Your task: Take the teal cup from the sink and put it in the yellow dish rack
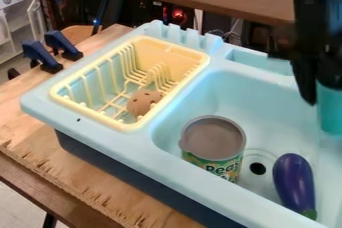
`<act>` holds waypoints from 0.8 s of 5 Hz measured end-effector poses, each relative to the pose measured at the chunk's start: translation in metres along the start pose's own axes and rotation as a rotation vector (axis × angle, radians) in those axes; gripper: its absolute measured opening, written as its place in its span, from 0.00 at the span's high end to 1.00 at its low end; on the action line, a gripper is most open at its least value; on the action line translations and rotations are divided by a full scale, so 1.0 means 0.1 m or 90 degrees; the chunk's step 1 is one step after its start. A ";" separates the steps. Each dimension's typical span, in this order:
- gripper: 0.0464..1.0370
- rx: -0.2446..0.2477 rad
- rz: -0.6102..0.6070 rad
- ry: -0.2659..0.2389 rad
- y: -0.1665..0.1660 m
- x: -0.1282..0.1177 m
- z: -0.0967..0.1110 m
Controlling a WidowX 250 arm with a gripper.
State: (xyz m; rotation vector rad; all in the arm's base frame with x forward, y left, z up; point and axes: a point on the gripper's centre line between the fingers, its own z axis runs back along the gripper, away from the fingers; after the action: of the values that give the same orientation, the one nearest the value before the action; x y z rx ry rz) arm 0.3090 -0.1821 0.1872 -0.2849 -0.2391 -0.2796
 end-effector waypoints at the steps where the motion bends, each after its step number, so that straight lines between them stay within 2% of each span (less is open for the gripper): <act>1: 0.90 0.062 0.049 -0.019 0.29 -0.05 0.28; 2: 0.90 0.104 0.103 -0.073 0.69 0.02 0.53; 3: 0.90 0.157 0.137 -0.088 0.96 0.04 0.67; 4: 0.90 0.157 0.181 -0.112 1.22 0.07 0.75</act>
State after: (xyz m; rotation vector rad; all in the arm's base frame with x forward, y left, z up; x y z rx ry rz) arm 0.3381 -0.0483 0.2299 -0.0958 -0.3981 0.0583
